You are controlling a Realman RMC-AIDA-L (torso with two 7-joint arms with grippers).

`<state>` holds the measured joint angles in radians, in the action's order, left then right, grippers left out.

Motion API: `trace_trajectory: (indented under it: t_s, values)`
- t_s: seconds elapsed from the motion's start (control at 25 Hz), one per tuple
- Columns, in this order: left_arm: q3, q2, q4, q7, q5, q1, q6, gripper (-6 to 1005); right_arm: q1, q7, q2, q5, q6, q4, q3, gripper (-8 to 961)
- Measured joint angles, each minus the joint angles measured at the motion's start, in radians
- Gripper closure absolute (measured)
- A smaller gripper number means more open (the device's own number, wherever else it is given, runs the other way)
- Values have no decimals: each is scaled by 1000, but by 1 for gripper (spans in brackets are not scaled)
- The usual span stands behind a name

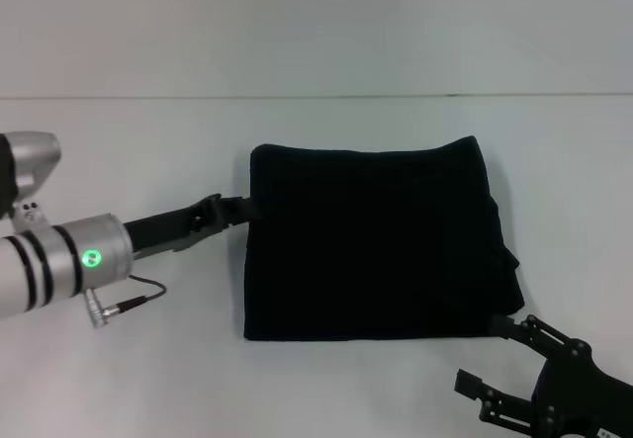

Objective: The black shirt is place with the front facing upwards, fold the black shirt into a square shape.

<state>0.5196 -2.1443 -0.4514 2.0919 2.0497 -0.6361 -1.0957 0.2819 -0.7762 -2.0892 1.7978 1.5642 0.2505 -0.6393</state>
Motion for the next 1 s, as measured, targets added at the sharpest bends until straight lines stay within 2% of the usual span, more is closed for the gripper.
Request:
trace_trajectory:
  t_s: [0.16, 0.28, 0.48, 0.56, 0.64, 0.76, 0.92, 1.0]
  values:
    - [-4, -2, -60, -14, -1, 39, -37, 819, 1, 0, 0, 0, -1, 3, 10, 35]
    - [-32, 2, -104, -75, -8, 68, -96, 735, 1, 1, 0, -1, 0, 4, 23, 35]
    - [-72, -5, -196, -386, -41, 112, -310, 594, -2, 8, 1, -1, 10, 8, 71, 35]
    - [-73, -16, -228, -591, -64, 143, -434, 525, -8, 8, 1, -1, 25, 20, 92, 35]
    - [-76, -22, -227, -765, -91, 173, -534, 456, -16, 8, 1, -2, 36, 29, 110, 35]
    - [-71, -25, -212, -923, -82, 210, -643, 341, -32, 10, 1, -2, 42, 32, 127, 35]
    - [-75, -31, -212, -1005, 29, 244, -665, 157, -64, 21, 2, 3, 38, 36, 133, 35]
    - [-97, -32, -205, -1016, 73, 257, -656, 126, -81, 22, 2, 4, 32, 41, 134, 35]
